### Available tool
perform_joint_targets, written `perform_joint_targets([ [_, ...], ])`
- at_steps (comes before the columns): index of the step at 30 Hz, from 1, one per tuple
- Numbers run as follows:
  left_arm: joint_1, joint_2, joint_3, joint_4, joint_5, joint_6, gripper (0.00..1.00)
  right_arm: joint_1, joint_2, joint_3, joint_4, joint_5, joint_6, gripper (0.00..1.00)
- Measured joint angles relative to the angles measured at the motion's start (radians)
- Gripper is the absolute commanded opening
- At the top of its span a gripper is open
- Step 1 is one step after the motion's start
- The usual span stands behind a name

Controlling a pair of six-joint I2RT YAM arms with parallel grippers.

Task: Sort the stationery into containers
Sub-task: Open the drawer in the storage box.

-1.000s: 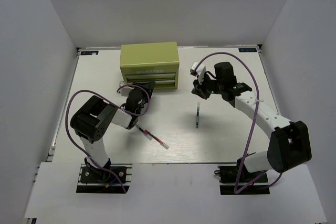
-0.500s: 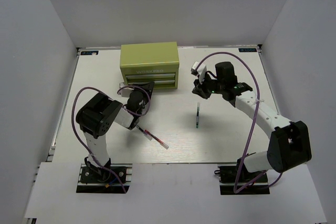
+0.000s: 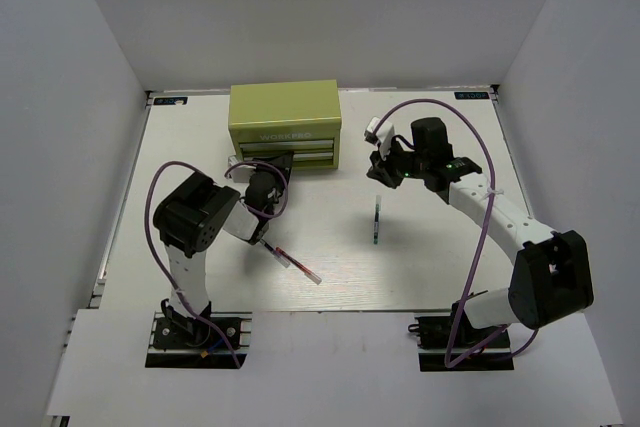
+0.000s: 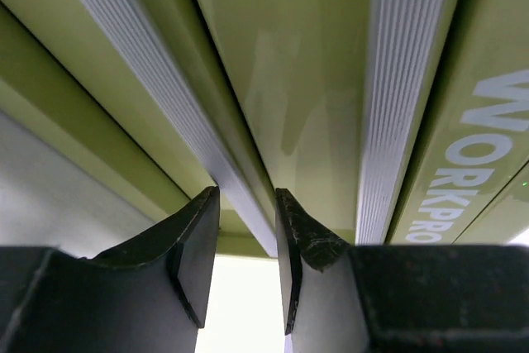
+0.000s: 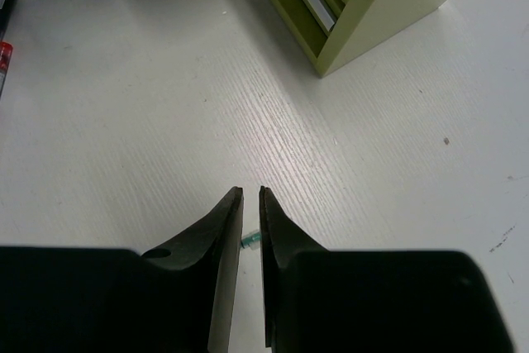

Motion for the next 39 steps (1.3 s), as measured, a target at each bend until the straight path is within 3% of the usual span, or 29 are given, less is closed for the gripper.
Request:
perform_joint_targets([
  [23, -0.001, 0.167, 0.048, 0.217, -0.071, -0.064, 0.38, -0.008, -0.023, 0.0, -0.041, 0.008, -0.04, 0.2],
  [26, -0.002, 0.177, 0.053, 0.229, -0.078, -0.074, 0.34, -0.011, -0.023, 0.0, -0.053, 0.008, -0.043, 0.21],
  [31, -0.006, 0.19, 0.053, 0.25, -0.088, -0.108, 0.1, -0.011, -0.023, 0.0, -0.057, 0.008, -0.049, 0.21],
  [34, -0.008, 0.194, 0.053, 0.257, -0.091, -0.113, 0.04, -0.012, -0.023, 0.001, -0.059, 0.008, -0.052, 0.21],
  [39, -0.009, 0.195, 0.041, 0.264, -0.09, -0.119, 0.03, -0.012, -0.023, 0.002, -0.059, 0.007, -0.057, 0.23],
])
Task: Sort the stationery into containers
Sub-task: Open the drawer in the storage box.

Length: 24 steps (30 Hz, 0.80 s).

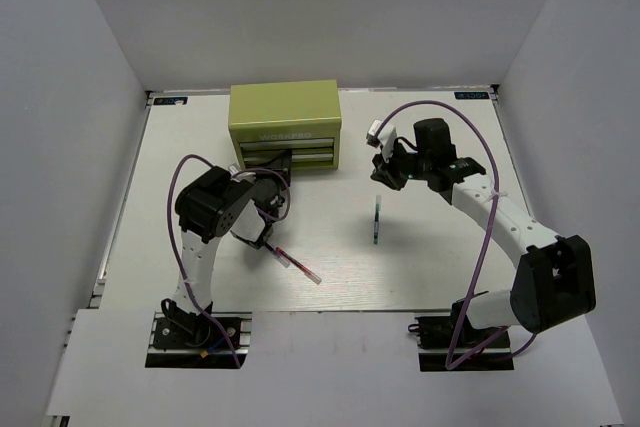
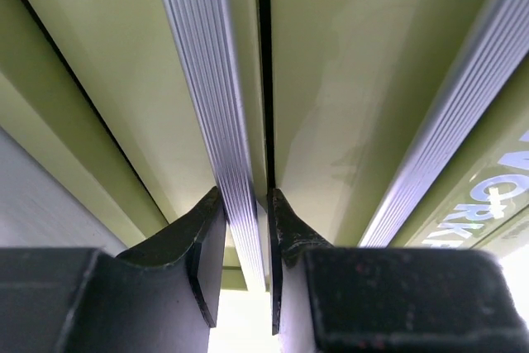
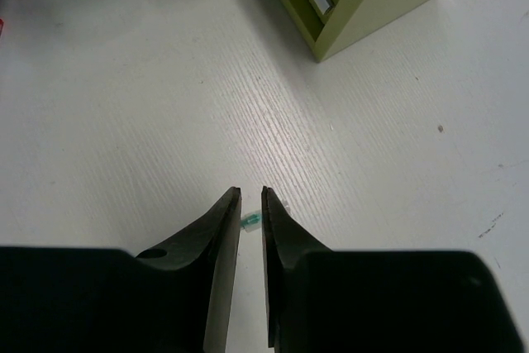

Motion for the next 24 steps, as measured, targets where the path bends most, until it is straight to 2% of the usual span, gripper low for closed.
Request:
perform_joint_targets([
  [9, -0.02, -0.02, -0.089, 0.066, 0.012, -0.012, 0.02, 0.0, 0.0, 0.002, 0.0, -0.006, -0.001, 0.28],
  [16, -0.042, -0.093, -0.193, 0.067, 0.035, -0.018, 0.0, 0.0, 0.006, 0.008, 0.001, -0.013, 0.001, 0.38],
  [19, -0.055, -0.145, -0.238, 0.04, 0.045, -0.018, 0.0, 0.0, 0.006, 0.008, 0.001, -0.015, 0.005, 0.5],
  [22, -0.066, -0.192, -0.272, 0.011, 0.045, -0.019, 0.05, 0.0, 0.007, 0.008, 0.0, -0.016, 0.014, 0.89],
  [24, -0.067, -0.204, -0.277, -0.004, 0.045, -0.019, 0.11, 0.0, 0.01, 0.009, 0.002, -0.015, 0.016, 0.9],
])
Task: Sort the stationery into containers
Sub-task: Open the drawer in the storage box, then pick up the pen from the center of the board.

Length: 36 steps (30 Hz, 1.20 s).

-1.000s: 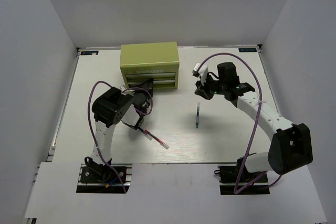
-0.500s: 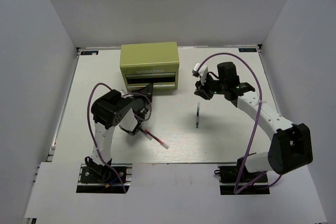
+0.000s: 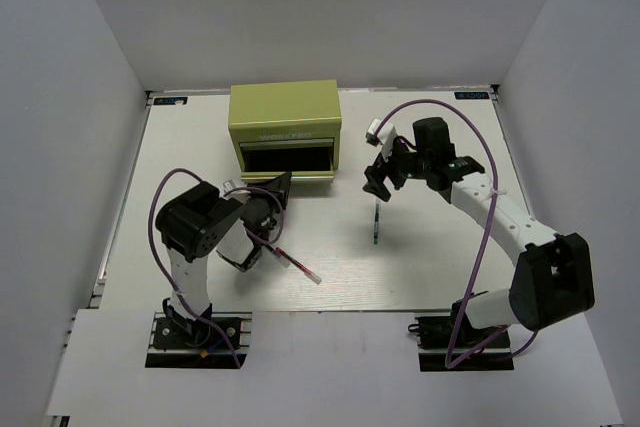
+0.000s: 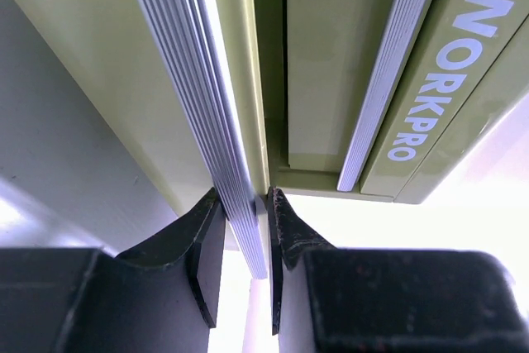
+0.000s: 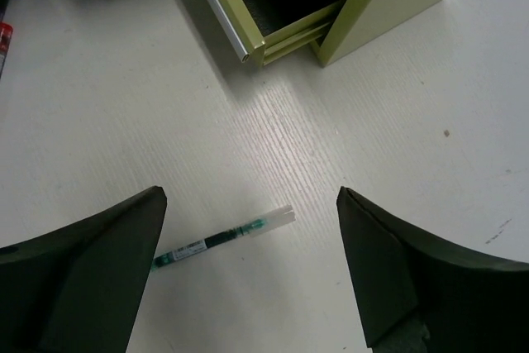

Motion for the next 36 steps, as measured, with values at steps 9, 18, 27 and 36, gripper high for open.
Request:
perform_joint_targets([
  [9, -0.001, -0.087, -0.016, -0.136, 0.008, 0.013, 0.67, 0.0, 0.048, 0.0, -0.002, 0.036, 0.053, 0.9],
  [18, 0.0, -0.286, -0.023, -0.33, 0.092, 0.051, 0.71, 0.0, 0.074, -0.019, 0.012, 0.156, 0.244, 0.59],
  [27, -0.005, -0.631, 0.016, -0.776, 0.333, 0.236, 0.8, 0.008, 0.213, -0.022, -0.056, 0.234, 0.348, 0.26],
  [36, -0.008, -0.959, 0.013, -1.212, 0.378, 0.319, 1.0, 0.037, 0.299, -0.022, -0.154, 0.299, 0.399, 0.4],
])
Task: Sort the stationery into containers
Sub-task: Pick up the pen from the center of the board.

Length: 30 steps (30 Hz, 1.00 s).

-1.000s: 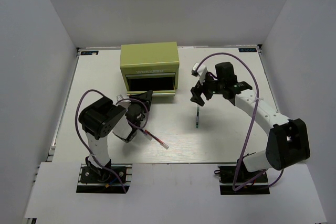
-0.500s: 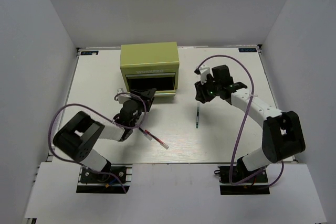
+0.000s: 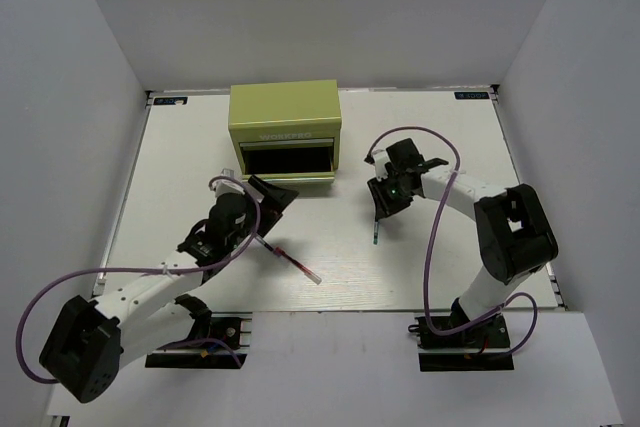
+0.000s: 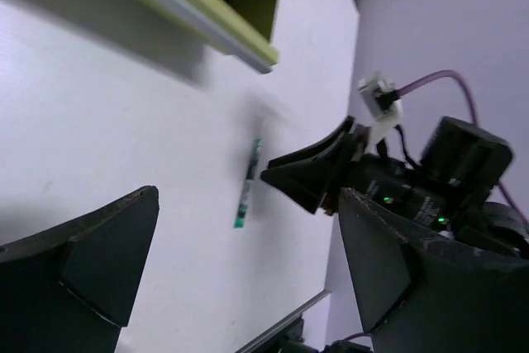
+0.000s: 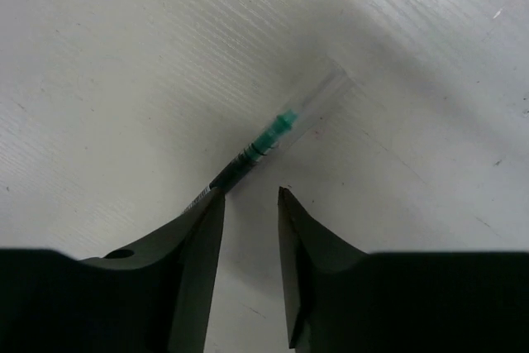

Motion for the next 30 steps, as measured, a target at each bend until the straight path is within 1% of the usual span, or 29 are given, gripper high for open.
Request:
perform_joint_targets([
  [4, 0.008, -0.034, 0.0, -0.158, -0.01, -0.024, 1.0, 0.016, 0.001, 0.0, -0.002, 0.014, 0.01, 0.48],
  [6, 0.011, -0.032, 0.008, -0.243, -0.028, -0.026, 1.0, 0.025, 0.005, 0.0, -0.001, 0.018, 0.017, 0.5],
  [9, 0.011, -0.032, 0.048, -0.365, -0.064, -0.026, 1.0, 0.039, 0.021, 0.0, -0.001, 0.02, 0.033, 0.5],
  [13, 0.011, -0.034, 0.105, -0.458, -0.111, -0.025, 1.0, 0.054, 0.039, 0.007, 0.003, 0.024, 0.053, 0.5],
  [15, 0.011, -0.04, 0.116, -0.5, -0.129, -0.026, 1.0, 0.057, 0.044, 0.01, 0.004, 0.027, 0.06, 0.48],
  [17, 0.011, -0.042, 0.121, -0.546, -0.144, -0.03, 1.0, 0.059, 0.049, 0.014, 0.006, 0.032, 0.07, 0.45],
  [18, 0.011, -0.042, 0.122, -0.569, -0.15, -0.033, 1.0, 0.061, 0.051, 0.014, 0.009, 0.035, 0.076, 0.4],
  [21, 0.011, -0.044, 0.122, -0.628, -0.161, -0.038, 1.0, 0.062, 0.053, 0.014, 0.016, 0.052, 0.083, 0.33],
  [22, 0.011, -0.045, 0.122, -0.646, -0.163, -0.039, 1.0, 0.063, 0.053, 0.014, 0.018, 0.058, 0.082, 0.28],
  [24, 0.011, -0.048, 0.122, -0.678, -0.167, -0.045, 1.0, 0.063, 0.053, 0.013, 0.022, 0.072, 0.076, 0.24],
  [25, 0.011, -0.048, 0.122, -0.691, -0.169, -0.047, 1.0, 0.063, 0.053, 0.012, 0.025, 0.079, 0.074, 0.17],
  [30, 0.011, -0.04, 0.151, -0.783, -0.183, -0.088, 1.0, 0.066, 0.04, -0.008, 0.051, 0.102, 0.029, 0.03],
])
